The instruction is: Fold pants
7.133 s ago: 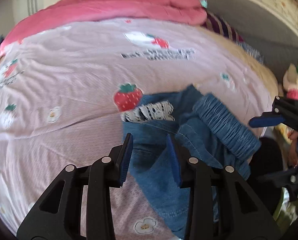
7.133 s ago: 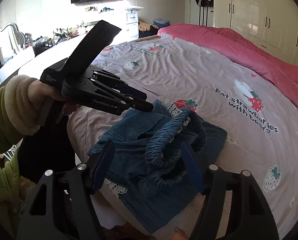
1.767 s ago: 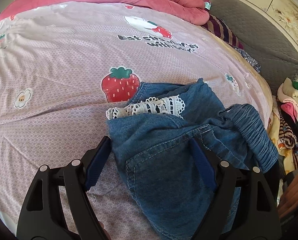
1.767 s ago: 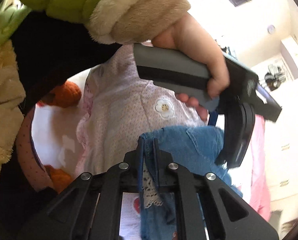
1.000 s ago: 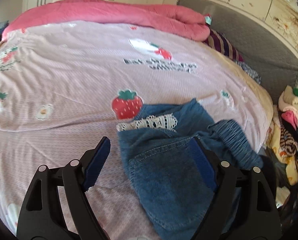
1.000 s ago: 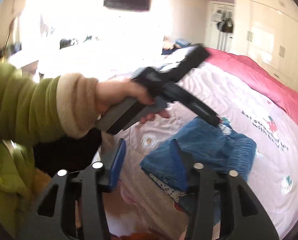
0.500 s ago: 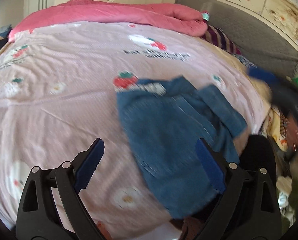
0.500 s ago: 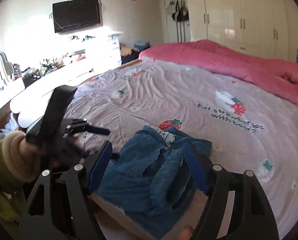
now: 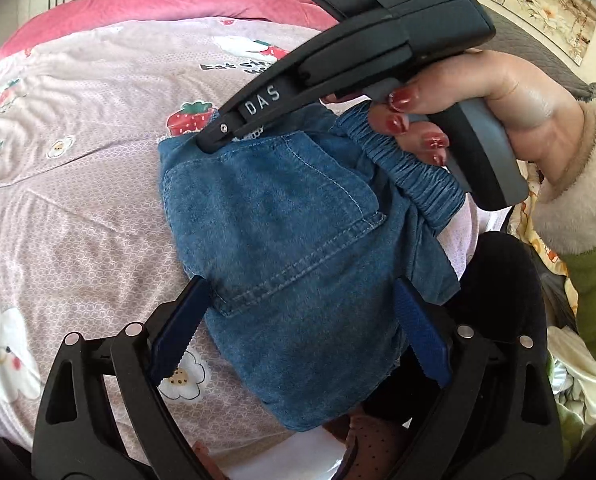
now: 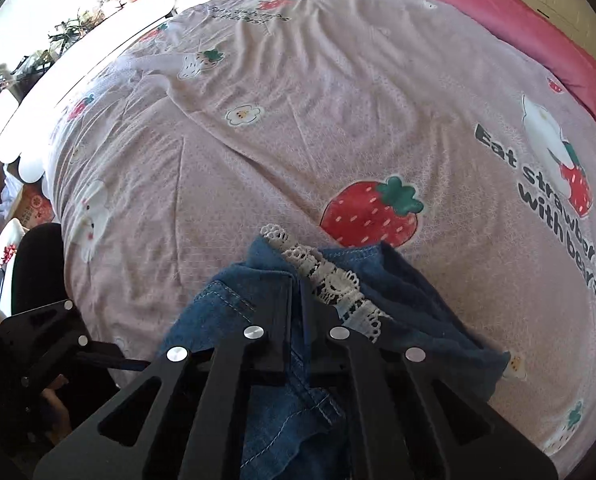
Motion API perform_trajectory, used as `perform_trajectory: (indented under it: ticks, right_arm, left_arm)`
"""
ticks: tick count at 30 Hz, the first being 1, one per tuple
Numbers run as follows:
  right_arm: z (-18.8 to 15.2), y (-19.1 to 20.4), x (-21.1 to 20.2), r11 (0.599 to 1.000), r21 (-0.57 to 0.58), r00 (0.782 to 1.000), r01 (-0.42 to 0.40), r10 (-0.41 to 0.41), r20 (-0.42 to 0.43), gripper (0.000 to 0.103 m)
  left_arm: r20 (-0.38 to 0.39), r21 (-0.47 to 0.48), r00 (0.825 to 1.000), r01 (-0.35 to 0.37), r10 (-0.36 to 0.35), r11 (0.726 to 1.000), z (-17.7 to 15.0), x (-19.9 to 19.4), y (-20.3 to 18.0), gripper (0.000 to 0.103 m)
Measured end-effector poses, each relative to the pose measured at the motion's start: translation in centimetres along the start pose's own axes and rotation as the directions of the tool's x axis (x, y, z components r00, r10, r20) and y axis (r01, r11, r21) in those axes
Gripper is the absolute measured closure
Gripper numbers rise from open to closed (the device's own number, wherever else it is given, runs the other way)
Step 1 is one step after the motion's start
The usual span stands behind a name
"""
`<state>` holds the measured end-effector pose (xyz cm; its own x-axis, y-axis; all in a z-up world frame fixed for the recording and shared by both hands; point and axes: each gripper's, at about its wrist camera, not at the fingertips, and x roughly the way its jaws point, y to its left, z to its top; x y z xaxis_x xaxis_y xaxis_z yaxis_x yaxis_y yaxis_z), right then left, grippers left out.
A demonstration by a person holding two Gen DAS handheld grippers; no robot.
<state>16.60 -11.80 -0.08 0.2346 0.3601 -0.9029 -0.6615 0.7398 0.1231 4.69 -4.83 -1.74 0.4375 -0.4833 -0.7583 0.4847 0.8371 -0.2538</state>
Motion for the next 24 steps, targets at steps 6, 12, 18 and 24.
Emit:
perform_trajectory:
  ticks: [6,12,18,24]
  right_arm:
    - [-0.8,-2.8,-2.9,0.989,0.14,0.994,-0.039,0.024,0.109,0.091]
    - [-4.7,-5.3,-8.7,0.971,0.239,0.965,-0.023,-0.041,0.26,0.039]
    - [-9.2,-6.1,-11.4,0.951,0.307,0.945,-0.039,-0.065,0.32,0.025]
    - [-11.5,-4.8,-10.9,0.942,0.319,0.942,-0.099,-0.015,0.337,0.009]
  left_arm:
    - [0.008,-0.007,1.0,-0.006,0.006,1.0,0.4,-0.8,0.0,0.017]
    - [0.055,-0.008,0.996,-0.067,0.067,0.998,2.2,-2.3,0.8,0.017]
    - [0.063,-0.027,0.991,-0.117,0.119,0.993,3.9,-2.2,1.9,0.015]
    - [0.033,-0.052,0.986,-0.164,0.165,0.985,4.3,-0.5,2.6,0.012]
